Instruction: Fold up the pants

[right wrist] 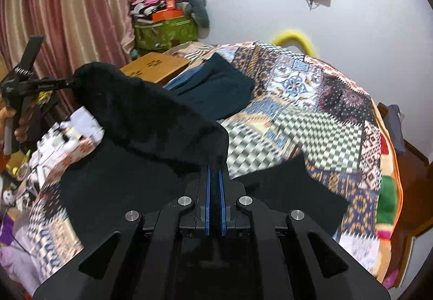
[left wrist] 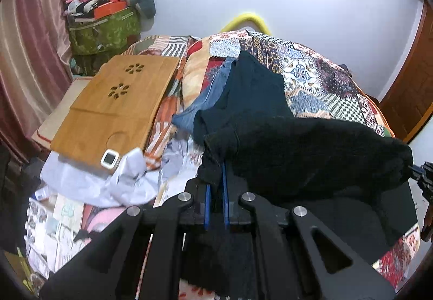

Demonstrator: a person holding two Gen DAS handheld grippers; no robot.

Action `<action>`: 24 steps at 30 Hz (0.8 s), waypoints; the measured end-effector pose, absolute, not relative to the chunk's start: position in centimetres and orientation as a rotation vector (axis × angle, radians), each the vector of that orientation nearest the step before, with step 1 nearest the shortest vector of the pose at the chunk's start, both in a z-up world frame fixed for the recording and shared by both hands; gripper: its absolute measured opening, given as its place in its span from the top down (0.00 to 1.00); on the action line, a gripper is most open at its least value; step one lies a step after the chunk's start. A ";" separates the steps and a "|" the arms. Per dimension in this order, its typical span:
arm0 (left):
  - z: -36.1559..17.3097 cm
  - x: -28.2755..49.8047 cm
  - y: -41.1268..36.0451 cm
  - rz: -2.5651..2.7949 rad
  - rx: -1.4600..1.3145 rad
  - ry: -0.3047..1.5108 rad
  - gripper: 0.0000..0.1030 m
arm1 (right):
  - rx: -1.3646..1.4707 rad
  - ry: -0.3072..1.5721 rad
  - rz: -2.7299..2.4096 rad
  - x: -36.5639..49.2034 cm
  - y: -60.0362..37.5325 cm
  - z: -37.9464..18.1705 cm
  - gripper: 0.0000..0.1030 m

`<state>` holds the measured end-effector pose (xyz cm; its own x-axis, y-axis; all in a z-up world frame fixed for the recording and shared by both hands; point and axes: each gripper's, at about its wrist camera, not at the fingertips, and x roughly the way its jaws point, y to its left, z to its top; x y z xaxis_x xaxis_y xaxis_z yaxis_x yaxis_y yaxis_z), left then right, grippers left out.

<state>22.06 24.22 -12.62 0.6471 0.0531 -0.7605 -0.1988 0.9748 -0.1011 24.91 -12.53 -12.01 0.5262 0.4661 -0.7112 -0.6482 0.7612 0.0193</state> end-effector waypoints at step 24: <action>-23.2 13.4 26.3 0.247 -0.225 1.102 0.94 | -0.199 0.898 0.722 16.0 -12.6 -17.2 0.86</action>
<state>13.44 26.27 -23.16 0.4296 0.0852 -0.8990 -0.3068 0.9501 -0.0565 16.00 -12.62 -17.21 0.4083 0.4886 -0.7711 -0.6481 0.7500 0.1320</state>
